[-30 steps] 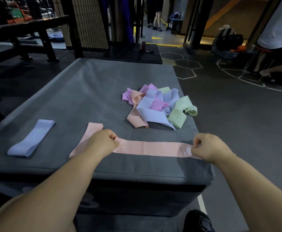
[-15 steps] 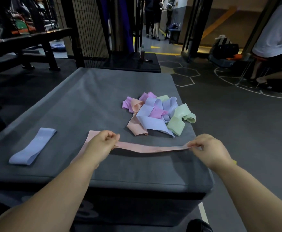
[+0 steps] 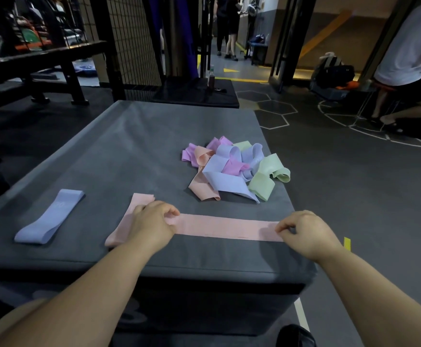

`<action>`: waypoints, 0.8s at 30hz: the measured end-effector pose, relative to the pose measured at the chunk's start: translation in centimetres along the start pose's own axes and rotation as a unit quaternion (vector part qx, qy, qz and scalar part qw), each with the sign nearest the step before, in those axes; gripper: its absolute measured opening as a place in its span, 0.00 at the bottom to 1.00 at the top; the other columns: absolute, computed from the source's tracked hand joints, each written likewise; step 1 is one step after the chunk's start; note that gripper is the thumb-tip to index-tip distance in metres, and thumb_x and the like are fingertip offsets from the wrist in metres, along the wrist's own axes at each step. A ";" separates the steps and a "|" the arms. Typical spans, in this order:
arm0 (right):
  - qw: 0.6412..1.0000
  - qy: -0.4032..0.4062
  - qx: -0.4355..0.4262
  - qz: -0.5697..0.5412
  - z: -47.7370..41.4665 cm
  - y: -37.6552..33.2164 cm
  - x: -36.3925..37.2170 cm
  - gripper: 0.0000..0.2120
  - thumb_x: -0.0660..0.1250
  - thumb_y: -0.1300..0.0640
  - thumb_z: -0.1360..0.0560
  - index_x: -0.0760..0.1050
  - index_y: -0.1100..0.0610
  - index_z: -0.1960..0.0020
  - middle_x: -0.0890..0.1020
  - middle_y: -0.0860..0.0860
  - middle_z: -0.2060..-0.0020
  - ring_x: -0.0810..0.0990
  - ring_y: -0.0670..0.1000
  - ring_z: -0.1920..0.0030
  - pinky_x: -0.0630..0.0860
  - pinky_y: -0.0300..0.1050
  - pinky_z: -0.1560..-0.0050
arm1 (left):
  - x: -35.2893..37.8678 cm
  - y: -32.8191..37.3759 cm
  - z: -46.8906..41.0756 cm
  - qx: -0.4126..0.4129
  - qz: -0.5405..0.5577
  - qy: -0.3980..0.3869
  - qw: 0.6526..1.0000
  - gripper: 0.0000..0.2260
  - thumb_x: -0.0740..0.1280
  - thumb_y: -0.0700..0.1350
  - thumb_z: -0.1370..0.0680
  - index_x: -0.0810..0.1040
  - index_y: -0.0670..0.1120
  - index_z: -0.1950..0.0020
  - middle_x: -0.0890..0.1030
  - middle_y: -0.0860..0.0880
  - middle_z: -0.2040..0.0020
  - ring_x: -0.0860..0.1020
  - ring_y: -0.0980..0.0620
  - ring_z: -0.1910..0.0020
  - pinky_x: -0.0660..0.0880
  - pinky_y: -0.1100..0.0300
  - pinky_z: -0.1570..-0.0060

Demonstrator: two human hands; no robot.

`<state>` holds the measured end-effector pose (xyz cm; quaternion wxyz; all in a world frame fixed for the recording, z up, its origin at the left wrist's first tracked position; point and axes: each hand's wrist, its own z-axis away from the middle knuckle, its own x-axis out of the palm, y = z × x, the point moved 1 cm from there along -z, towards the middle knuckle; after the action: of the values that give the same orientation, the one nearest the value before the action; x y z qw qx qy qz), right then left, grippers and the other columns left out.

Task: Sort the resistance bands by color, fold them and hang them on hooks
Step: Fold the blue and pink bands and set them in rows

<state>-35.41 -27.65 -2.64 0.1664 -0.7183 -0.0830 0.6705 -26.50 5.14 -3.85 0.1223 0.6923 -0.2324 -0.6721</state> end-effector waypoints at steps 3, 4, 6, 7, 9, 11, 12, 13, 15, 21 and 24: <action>0.999 0.024 -0.021 0.006 -0.1 -1.6 0.8 0.12 0.65 0.56 0.24 0.82 0.48 0.44 0.82 0.43 0.48 0.73 0.50 0.40 0.67 0.37 0.43 | 0.7 0.5 -0.2 0.055 -0.005 0.019 0.998 0.10 0.65 0.43 0.24 0.79 0.57 0.47 0.78 0.60 0.44 0.69 0.52 0.38 0.63 0.64 0.43; 0.999 0.024 -0.041 0.010 -0.2 -2.5 1.1 0.13 0.64 0.54 0.23 0.81 0.48 0.41 0.81 0.43 0.45 0.72 0.50 0.38 0.67 0.37 0.40 | 1.0 0.9 -0.1 0.079 0.001 0.023 0.997 0.11 0.63 0.45 0.23 0.80 0.55 0.45 0.79 0.59 0.43 0.71 0.52 0.38 0.64 0.63 0.41; 0.997 -0.001 -0.080 0.021 -0.2 -4.6 2.1 0.16 0.60 0.48 0.20 0.76 0.47 0.34 0.77 0.43 0.36 0.68 0.48 0.31 0.62 0.39 0.33 | 1.6 2.1 0.5 0.134 0.011 0.004 0.991 0.21 0.54 0.54 0.25 0.79 0.53 0.38 0.78 0.56 0.37 0.70 0.51 0.32 0.63 0.58 0.34; 0.995 -0.022 -0.097 0.029 -0.3 -5.6 2.7 0.20 0.56 0.45 0.19 0.72 0.47 0.30 0.73 0.44 0.31 0.63 0.48 0.27 0.57 0.39 0.29 | 2.0 2.7 0.8 0.163 -0.007 -0.020 0.986 0.29 0.47 0.59 0.27 0.76 0.53 0.33 0.75 0.56 0.32 0.66 0.51 0.28 0.59 0.56 0.29; 0.990 -0.064 -0.117 0.051 -0.4 -7.1 3.9 0.29 0.48 0.38 0.21 0.63 0.48 0.24 0.61 0.46 0.23 0.52 0.49 0.22 0.48 0.43 0.24 | 2.9 3.4 1.2 0.195 -0.077 -0.080 0.975 0.39 0.35 0.63 0.31 0.64 0.56 0.25 0.63 0.59 0.24 0.54 0.54 0.22 0.46 0.53 0.25; 0.986 -0.096 -0.113 0.073 -0.5 -7.8 4.9 0.29 0.46 0.37 0.19 0.53 0.47 0.21 0.51 0.45 0.21 0.43 0.49 0.21 0.42 0.48 0.23 | 3.7 3.7 1.4 0.199 -0.126 -0.118 0.965 0.41 0.30 0.65 0.33 0.51 0.59 0.21 0.50 0.60 0.21 0.44 0.55 0.21 0.38 0.50 0.25; 0.984 -0.110 -0.109 0.084 -0.5 -7.9 5.2 0.30 0.45 0.36 0.19 0.49 0.46 0.20 0.48 0.45 0.20 0.41 0.49 0.21 0.39 0.49 0.23 | 3.9 3.7 1.4 0.194 -0.144 -0.132 0.962 0.41 0.28 0.65 0.34 0.46 0.59 0.21 0.46 0.60 0.21 0.41 0.55 0.22 0.36 0.49 0.25; 0.983 -0.120 -0.106 0.095 -0.5 -7.9 5.4 0.34 0.40 0.33 0.22 0.46 0.45 0.20 0.46 0.44 0.21 0.39 0.49 0.21 0.38 0.50 0.24 | 4.2 3.6 1.5 0.187 -0.159 -0.143 0.959 0.41 0.27 0.66 0.35 0.43 0.60 0.21 0.43 0.60 0.21 0.39 0.56 0.22 0.35 0.49 0.25; 0.979 -0.123 -0.107 0.119 -0.4 -7.8 5.5 0.44 0.29 0.29 0.33 0.44 0.45 0.20 0.44 0.43 0.21 0.38 0.48 0.21 0.36 0.52 0.24 | 4.5 3.5 1.4 0.180 -0.177 -0.152 0.956 0.42 0.26 0.67 0.36 0.40 0.59 0.22 0.40 0.61 0.21 0.37 0.56 0.23 0.35 0.48 0.25; 0.982 -0.113 -0.071 0.134 0.1 -5.9 4.9 0.49 0.26 0.27 0.38 0.40 0.46 0.20 0.42 0.40 0.22 0.37 0.48 0.22 0.36 0.55 0.23 | 4.5 2.9 1.5 0.149 -0.173 -0.149 0.962 0.41 0.28 0.69 0.34 0.40 0.58 0.21 0.40 0.61 0.21 0.37 0.56 0.22 0.37 0.48 0.25; 0.984 -0.107 -0.046 0.136 0.4 -4.4 4.5 0.52 0.24 0.25 0.40 0.39 0.47 0.20 0.41 0.42 0.21 0.36 0.48 0.22 0.35 0.51 0.23 | 4.4 2.6 1.5 0.135 -0.176 -0.144 0.964 0.40 0.30 0.69 0.32 0.41 0.58 0.21 0.40 0.60 0.21 0.37 0.53 0.22 0.38 0.46 0.24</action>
<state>-34.96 -21.93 -5.35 0.0303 -0.6536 -0.0323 0.7555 -28.48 1.00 -6.52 -0.1268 0.6282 -0.2106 -0.7382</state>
